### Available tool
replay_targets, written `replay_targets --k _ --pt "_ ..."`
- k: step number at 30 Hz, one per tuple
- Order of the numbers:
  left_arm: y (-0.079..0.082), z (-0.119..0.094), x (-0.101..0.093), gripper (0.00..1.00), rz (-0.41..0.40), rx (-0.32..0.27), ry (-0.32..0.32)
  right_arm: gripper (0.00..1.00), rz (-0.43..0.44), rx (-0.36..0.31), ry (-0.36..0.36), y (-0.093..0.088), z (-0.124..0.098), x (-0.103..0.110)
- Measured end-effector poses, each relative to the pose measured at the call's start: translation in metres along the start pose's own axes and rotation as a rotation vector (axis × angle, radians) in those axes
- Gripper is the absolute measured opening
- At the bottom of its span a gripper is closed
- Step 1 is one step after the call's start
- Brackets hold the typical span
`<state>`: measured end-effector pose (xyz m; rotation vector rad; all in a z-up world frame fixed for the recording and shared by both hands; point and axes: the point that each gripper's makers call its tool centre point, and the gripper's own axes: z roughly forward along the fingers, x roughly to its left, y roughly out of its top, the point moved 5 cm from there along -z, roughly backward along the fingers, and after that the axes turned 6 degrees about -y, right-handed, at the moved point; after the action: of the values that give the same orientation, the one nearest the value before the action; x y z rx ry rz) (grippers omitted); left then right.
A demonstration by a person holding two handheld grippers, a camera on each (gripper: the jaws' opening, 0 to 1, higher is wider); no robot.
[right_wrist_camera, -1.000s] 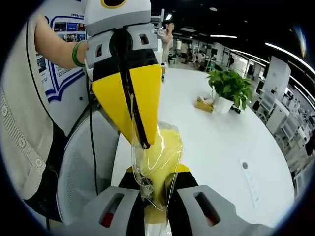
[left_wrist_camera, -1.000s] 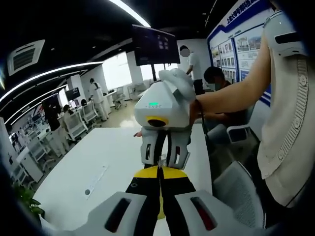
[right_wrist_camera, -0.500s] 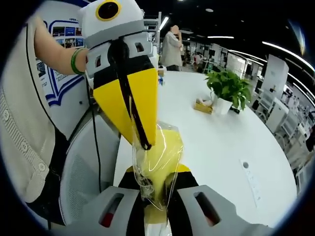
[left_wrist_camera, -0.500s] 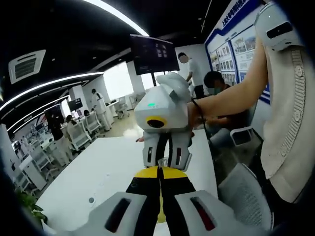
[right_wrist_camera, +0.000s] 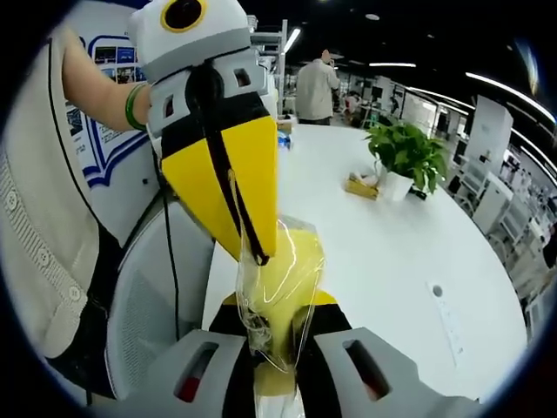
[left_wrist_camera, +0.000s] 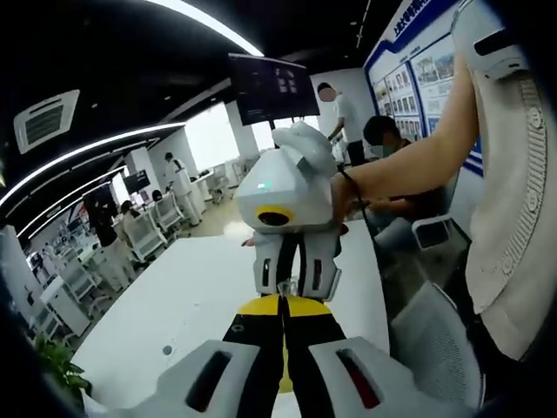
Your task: Compare the silicone blocks by pressing each to a similar depth, holding the contact briefly, and releasing to observe deformation and rebound differences across the visible hardness samples.
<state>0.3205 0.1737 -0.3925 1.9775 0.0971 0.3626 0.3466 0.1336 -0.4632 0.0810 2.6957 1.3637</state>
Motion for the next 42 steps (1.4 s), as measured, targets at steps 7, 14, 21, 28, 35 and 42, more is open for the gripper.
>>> replay_targets --k 7,14,21,28,35,42 --pt "0.0008 0.0012 -0.0009 0.00 0.043 0.027 0.012 0.07 -0.048 -0.005 -0.035 -0.0013 -0.0001 -0.0031" --pt "0.0012 0.0022 -0.0014 0.00 0.049 0.033 0.010 0.09 -0.093 0.004 -0.051 -0.0029 -0.0014 -0.0057" --pt "-0.0002 0.0039 -0.0026 0.00 0.053 0.047 0.003 0.11 -0.140 -0.004 -0.056 -0.0057 -0.0010 -0.0065" --pt "0.0007 0.0045 -0.0027 0.00 0.053 0.043 0.003 0.12 -0.142 -0.021 -0.054 -0.0060 -0.0019 -0.0065" --pt "0.0017 0.0043 -0.0029 0.00 0.059 0.046 0.007 0.14 -0.142 -0.027 -0.047 -0.0054 -0.0021 -0.0068" --pt "-0.0002 0.0041 -0.0026 0.00 0.057 0.048 0.009 0.16 -0.138 -0.021 -0.040 -0.0067 0.0000 -0.0058"
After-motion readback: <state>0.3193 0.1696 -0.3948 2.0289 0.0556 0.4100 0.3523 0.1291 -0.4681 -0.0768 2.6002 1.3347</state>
